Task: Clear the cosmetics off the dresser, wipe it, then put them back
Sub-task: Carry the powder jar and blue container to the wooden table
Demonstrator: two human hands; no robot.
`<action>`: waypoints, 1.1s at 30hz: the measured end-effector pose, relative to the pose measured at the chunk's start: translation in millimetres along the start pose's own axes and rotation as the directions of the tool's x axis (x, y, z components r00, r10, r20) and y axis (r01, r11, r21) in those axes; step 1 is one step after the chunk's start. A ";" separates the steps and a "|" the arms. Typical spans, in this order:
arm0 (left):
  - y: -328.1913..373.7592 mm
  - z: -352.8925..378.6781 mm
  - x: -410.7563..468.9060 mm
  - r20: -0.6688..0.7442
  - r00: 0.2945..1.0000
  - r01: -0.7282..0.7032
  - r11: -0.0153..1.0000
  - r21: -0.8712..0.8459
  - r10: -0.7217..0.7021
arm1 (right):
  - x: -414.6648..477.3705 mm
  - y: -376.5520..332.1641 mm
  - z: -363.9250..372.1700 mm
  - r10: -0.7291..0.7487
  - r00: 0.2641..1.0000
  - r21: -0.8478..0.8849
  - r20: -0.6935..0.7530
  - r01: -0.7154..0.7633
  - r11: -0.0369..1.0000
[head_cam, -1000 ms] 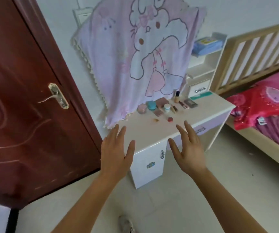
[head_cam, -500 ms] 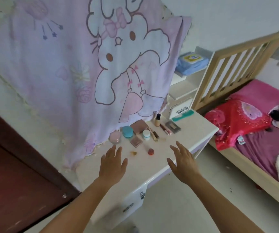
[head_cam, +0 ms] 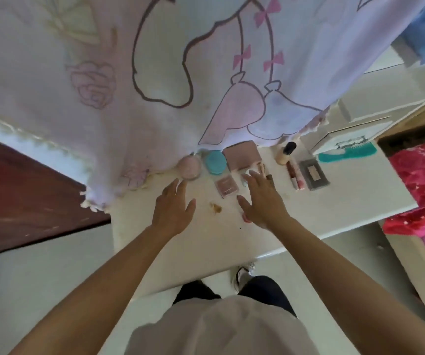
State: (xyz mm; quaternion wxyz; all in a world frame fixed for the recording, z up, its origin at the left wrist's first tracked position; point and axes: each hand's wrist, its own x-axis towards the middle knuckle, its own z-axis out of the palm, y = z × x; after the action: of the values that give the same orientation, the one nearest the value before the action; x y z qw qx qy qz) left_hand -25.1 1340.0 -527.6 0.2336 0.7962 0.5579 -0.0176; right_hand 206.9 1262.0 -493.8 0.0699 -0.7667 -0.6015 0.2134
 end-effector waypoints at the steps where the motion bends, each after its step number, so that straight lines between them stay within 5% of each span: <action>1: 0.4 2.9 7.0 -0.015 0.999 0.035 0.999 -0.022 -0.036 | 13.3 -0.3 1.8 -0.039 0.999 0.006 0.024 0.038 0.999; 6: 13.4 16.5 57.9 -0.108 0.982 0.145 0.984 -0.101 -0.156 | 86.2 2.6 7.1 -0.154 0.986 0.077 0.069 0.149 0.986; 12: 19.0 44.6 100.0 -0.164 0.980 0.128 0.988 0.087 -0.113 | 146.5 -4.2 37.8 -0.258 0.958 0.000 0.122 0.260 0.966; 24: -27.3 83.4 -15.8 -0.226 0.969 0.110 0.993 0.042 -0.098 | 107.9 -17.5 75.3 -0.256 0.954 0.056 0.157 0.250 0.967; 33: -62.1 87.4 -44.7 -0.270 0.896 0.281 0.920 -0.274 -0.354 | 80.7 -57.2 109.5 -0.197 0.978 0.149 0.067 0.186 0.971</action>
State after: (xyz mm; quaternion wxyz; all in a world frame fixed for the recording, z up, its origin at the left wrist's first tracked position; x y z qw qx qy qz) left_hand -77.3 1283.0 -614.3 0.2256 0.6541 0.7092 0.1353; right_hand 125.8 1337.7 -591.1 0.1202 -0.6889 -0.6582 0.2789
